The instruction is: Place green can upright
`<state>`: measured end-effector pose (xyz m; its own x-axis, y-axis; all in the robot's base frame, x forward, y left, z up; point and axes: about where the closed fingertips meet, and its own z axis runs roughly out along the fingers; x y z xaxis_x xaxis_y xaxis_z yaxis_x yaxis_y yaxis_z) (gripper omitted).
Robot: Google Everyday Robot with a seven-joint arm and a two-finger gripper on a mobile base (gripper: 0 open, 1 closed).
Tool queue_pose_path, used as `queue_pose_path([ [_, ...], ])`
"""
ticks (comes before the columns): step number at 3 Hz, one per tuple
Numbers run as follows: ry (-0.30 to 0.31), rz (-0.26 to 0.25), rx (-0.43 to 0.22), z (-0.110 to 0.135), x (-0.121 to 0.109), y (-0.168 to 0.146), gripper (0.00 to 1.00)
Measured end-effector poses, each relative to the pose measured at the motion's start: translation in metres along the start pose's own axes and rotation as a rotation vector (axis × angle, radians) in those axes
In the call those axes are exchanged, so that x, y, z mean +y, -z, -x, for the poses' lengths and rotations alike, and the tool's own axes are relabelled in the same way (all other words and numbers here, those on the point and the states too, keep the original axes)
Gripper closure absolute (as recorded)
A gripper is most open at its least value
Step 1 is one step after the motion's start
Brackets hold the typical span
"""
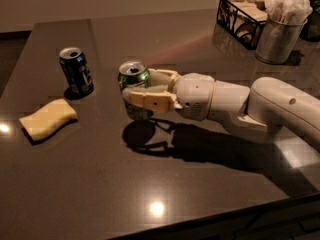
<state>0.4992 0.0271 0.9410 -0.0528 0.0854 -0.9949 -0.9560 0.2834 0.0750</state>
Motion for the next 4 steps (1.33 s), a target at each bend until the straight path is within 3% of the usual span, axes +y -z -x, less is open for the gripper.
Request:
queue_pose_path([
  [1,-0.006,-0.051,0.009,-0.007,-0.014,-0.003,1.0],
  [3,-0.035,-0.104,-0.018,-0.021,-0.036,-0.012,1.0],
  [4,-0.029,-0.126,0.009,-0.024,-0.042,-0.015,0.82],
])
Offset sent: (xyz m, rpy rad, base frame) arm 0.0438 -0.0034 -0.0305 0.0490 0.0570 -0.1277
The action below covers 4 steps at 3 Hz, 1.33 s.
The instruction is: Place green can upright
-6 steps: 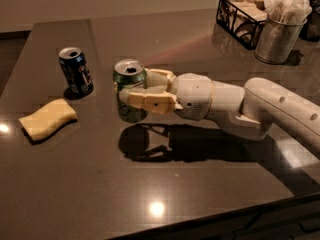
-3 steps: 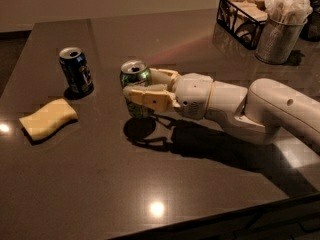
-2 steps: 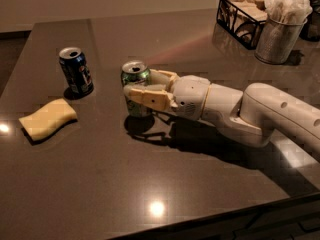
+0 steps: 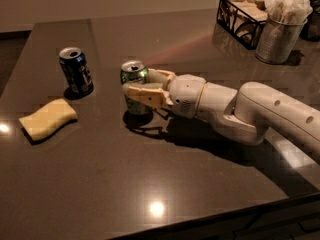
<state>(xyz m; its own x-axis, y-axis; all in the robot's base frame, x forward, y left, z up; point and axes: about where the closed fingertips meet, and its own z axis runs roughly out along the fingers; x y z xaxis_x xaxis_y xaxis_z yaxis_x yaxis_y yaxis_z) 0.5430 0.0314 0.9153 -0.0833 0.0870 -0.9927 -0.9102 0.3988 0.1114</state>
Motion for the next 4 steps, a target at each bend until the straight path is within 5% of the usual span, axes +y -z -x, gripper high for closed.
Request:
queue_pose_path([
  [1,-0.008,-0.009,0.035,-0.0088,-0.0059,-0.0042,0.51],
  [3,-0.014,-0.007,0.048,-0.0131,-0.0063,-0.008,0.05],
  [4,-0.013,-0.005,0.048,-0.0125,-0.0051,-0.0092,0.0],
])
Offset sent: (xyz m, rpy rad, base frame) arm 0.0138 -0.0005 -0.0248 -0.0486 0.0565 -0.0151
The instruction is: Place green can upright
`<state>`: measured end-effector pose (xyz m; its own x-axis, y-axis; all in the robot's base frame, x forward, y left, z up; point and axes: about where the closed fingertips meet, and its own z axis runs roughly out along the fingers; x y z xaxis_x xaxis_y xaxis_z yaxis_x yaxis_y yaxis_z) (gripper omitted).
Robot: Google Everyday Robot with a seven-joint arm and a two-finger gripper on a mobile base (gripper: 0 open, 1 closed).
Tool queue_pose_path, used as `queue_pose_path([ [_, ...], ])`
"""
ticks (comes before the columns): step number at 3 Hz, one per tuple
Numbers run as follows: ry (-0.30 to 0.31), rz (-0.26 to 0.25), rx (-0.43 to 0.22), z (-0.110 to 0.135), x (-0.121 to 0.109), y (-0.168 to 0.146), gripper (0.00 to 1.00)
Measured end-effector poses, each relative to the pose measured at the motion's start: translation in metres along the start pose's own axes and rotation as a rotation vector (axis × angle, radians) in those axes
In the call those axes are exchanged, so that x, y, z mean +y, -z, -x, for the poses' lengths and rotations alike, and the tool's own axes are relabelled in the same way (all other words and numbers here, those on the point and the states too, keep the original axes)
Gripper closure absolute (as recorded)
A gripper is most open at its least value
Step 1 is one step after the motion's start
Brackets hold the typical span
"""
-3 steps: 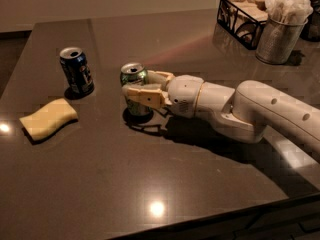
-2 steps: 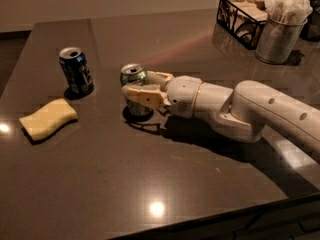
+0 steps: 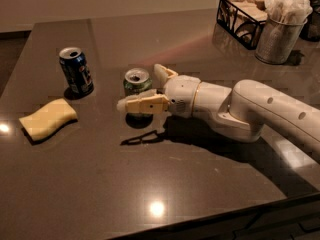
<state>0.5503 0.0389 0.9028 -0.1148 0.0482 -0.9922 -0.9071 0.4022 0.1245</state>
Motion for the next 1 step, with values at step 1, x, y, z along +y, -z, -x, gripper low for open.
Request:
queue_pose_path([
  [1,0.0,0.0,0.0,0.0,0.0001,-0.0001,0.0],
])
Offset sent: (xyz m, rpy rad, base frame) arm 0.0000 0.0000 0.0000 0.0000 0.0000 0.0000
